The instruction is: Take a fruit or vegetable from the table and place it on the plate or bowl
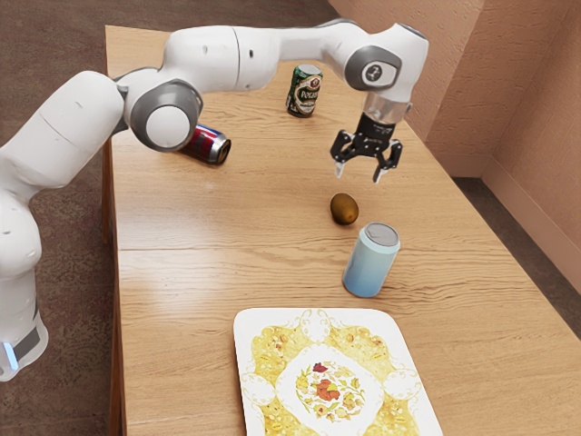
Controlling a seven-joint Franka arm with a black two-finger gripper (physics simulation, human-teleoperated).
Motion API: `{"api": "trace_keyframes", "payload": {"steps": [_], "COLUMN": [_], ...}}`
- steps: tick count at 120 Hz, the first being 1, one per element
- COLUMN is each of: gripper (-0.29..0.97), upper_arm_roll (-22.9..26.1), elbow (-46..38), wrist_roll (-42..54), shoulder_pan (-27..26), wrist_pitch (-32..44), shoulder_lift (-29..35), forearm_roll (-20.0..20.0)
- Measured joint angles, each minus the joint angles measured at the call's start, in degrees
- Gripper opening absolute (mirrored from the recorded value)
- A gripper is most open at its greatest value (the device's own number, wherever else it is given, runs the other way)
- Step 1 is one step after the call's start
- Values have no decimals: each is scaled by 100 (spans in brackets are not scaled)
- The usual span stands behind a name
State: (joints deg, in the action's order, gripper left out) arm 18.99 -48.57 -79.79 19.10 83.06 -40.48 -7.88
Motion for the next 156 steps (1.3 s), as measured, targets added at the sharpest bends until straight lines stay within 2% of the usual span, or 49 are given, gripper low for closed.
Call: {"api": "trace_keyframes", "payload": {"steps": [50, 98, 131, 156], "gripper": [68, 68, 68, 68], "upper_arm_roll": [8, -41, -259, -243], "elbow": [-78, -638, -945, -953], "wrist_roll": [56, 82, 114, 189], "shoulder_pan": [-40, -125, -17, 100], "wrist_pitch": [122, 172, 181, 186], "shoulder_lift": [-8, 264, 442, 464], "forearm_roll": [54, 156, 205, 206]}}
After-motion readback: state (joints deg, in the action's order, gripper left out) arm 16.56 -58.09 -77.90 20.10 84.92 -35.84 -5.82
